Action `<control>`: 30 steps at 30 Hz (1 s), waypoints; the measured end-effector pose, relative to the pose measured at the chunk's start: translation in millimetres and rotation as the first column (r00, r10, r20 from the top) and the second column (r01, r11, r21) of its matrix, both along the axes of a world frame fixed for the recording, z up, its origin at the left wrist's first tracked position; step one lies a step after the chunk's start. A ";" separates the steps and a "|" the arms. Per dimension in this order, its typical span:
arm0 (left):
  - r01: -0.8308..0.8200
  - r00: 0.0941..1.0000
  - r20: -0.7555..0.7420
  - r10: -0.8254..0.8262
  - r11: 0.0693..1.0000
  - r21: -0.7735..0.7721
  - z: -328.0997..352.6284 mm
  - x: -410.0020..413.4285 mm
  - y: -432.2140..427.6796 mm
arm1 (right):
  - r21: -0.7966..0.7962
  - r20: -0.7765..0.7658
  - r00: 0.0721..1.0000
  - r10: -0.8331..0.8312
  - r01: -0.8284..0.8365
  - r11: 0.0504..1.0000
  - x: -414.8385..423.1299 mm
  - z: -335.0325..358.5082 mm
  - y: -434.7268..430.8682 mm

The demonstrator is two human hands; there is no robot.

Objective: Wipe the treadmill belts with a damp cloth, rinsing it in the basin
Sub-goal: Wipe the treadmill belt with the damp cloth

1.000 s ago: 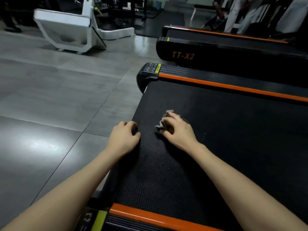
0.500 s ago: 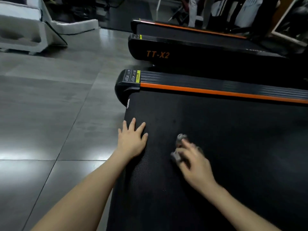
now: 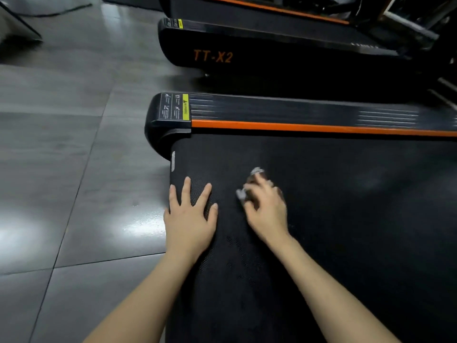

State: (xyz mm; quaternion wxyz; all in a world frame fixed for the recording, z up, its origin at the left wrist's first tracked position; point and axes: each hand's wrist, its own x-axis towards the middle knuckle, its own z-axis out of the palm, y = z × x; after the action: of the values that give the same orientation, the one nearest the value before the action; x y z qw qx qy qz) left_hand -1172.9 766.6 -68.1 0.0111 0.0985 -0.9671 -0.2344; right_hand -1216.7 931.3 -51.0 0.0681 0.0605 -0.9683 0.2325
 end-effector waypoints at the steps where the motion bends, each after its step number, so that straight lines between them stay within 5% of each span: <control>1: 0.003 1.000 -0.005 -0.003 1.000 -0.006 0.2 -0.3 -0.5 | -0.002 0.003 0.991 0.132 -0.132 0.991 15.8 0.0 -7.8; 3: 0.009 1.000 -0.005 -0.009 1.000 -0.009 1.3 -0.5 -0.9 | -0.020 0.009 0.945 0.328 -0.327 0.945 31.2 2.7 -6.8; 5: 0.011 1.000 0.008 -0.010 1.000 -0.010 0.9 -0.1 -0.7 | -0.004 -0.036 0.934 0.355 -0.355 0.935 8.3 4.7 10.7; 10: -0.006 1.000 -0.001 0.006 1.000 -0.002 -0.8 0.1 1.6 | -0.035 -0.004 0.973 -0.229 0.229 0.973 -87.0 2.3 38.7; 12: -0.010 1.000 0.007 0.010 1.000 -0.001 -0.1 -1.2 2.6 | -0.011 -0.025 0.953 -0.302 0.302 0.953 -103.8 3.4 20.4; 14: -0.008 1.000 0.016 0.008 1.000 -0.005 0.7 -1.8 3.1 | -0.008 -0.046 0.971 -0.235 0.234 0.972 -105.8 3.7 -10.4; 19: -0.007 1.000 0.013 0.008 1.000 -0.025 -0.1 -1.8 1.8 | 0.004 -0.040 0.961 0.272 -0.272 0.962 -94.7 8.1 -67.1; 21: -0.002 1.000 0.018 0.003 0.999 -0.034 0.9 -1.6 1.5 | 0.025 -0.014 0.948 0.319 -0.319 0.947 -104.0 10.8 -55.1; 25: 0.000 1.000 0.017 0.001 1.000 -0.031 1.6 -0.4 1.2 | 0.043 -0.047 0.997 -0.062 0.064 0.997 -145.2 6.3 10.9; 30: -0.009 1.000 0.013 0.010 0.999 -0.031 0.9 -0.4 2.9 | 0.031 0.019 0.905 -0.424 0.424 0.905 -167.4 8.7 -8.7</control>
State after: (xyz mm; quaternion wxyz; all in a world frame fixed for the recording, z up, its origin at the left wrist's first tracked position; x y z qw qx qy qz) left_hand -1173.2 769.5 -67.2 0.0075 0.1044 -0.9702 -0.2186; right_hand -1384.1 922.6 -42.3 0.1039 -0.1533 -0.9621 0.2004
